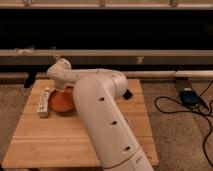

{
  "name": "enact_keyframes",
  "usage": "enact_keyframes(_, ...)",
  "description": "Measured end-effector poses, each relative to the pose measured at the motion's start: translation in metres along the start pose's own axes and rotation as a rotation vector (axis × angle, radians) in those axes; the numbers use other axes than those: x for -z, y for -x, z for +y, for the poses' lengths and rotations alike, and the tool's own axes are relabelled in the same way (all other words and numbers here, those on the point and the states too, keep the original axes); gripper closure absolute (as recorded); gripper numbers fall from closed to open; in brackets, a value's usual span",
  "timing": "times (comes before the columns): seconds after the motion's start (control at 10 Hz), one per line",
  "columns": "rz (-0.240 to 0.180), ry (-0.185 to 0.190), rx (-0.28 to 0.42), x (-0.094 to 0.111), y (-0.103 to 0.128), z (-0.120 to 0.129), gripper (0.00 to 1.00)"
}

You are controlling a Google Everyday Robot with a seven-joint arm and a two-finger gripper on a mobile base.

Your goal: Push the ceramic bowl across the table

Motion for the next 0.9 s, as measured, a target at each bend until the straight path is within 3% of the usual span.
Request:
enact_keyframes(0.7, -0.072, 0.009, 0.028, 0.096, -0.020, 0.019, 0.31)
enact_keyframes(0.9, -0.073, 0.017, 0.031, 0.099, -0.021, 0.022, 0.25)
